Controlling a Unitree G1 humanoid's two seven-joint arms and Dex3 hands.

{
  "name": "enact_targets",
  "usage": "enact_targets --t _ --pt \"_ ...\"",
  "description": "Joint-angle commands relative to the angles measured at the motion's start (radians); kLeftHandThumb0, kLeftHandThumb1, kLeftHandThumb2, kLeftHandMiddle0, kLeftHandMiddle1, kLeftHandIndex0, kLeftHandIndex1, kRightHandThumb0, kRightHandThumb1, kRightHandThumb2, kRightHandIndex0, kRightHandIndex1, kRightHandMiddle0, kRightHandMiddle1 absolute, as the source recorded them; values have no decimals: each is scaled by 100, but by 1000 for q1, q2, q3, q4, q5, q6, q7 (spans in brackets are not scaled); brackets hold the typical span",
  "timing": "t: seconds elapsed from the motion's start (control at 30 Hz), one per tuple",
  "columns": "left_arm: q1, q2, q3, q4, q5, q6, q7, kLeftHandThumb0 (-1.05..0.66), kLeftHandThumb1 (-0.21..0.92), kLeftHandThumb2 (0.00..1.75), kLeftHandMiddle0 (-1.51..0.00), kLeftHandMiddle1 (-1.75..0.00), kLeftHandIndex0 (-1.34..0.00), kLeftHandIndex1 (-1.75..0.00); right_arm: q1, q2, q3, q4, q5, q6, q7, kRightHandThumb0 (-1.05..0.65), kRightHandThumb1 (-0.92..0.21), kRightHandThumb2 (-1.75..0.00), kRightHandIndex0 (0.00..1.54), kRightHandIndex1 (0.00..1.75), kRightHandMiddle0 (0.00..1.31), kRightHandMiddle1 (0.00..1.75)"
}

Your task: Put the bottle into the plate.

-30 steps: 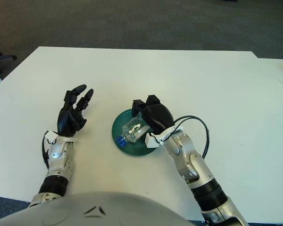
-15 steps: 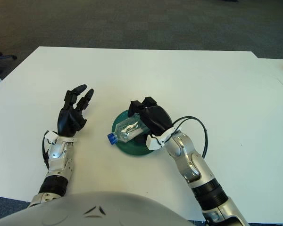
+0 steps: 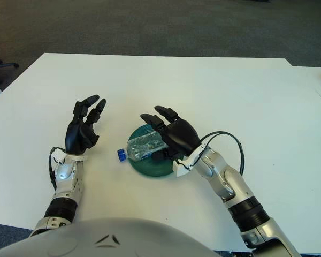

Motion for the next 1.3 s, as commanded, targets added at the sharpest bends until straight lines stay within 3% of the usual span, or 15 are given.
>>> enact_targets --t 0.0,0.27,0.43,0.57,0.7,0.77,0.9,1.13,1.27 --pt "100 4 15 144 -16 -26 0 -88 92 102 -36 0 0 -85 -30 -11 -13 20 -21 -19 -26 -105 -92 -70 0 0 0 0" --pt "89 6 10 158 -19 -16 -4 -85 92 103 -35 0 0 -80 -52 -3 -30 58 -14 -50 -84 -105 -92 -72 0 0 0 0" --pt "87 7 9 161 -15 -12 0 -82 92 103 -33 0 0 -77 -95 47 -42 171 109 -83 -83 -105 -92 -77 0 0 0 0" --pt "84 7 8 161 -20 -4 -2 -80 92 103 -33 0 0 -76 -126 94 -63 272 283 -111 -30 -105 -92 -81 0 0 0 0" --pt "83 8 9 157 -24 11 -3 -79 92 104 -33 0 0 -76 -125 156 -102 314 373 -130 -69 -105 -92 -85 2 1 5 3" --pt "83 9 9 155 -27 19 -4 -78 92 104 -33 0 0 -77 -126 180 -120 332 410 -141 -79 -105 -92 -84 13 2 2 46" --pt "89 12 10 137 -44 50 -16 -75 92 104 -34 -1 0 -80 -109 290 -178 348 623 -121 -51 -98 -92 -79 28 5 2 85" --pt "97 20 14 114 -60 80 -25 -71 92 105 -35 -1 0 -84 -92 411 -264 331 886 -29 -1 -82 -92 -72 47 13 10 105" --pt "96 26 17 113 -64 84 -29 -72 92 106 -35 -1 0 -83 -80 469 -310 321 958 -3 -5 -77 -92 -70 52 16 11 107"
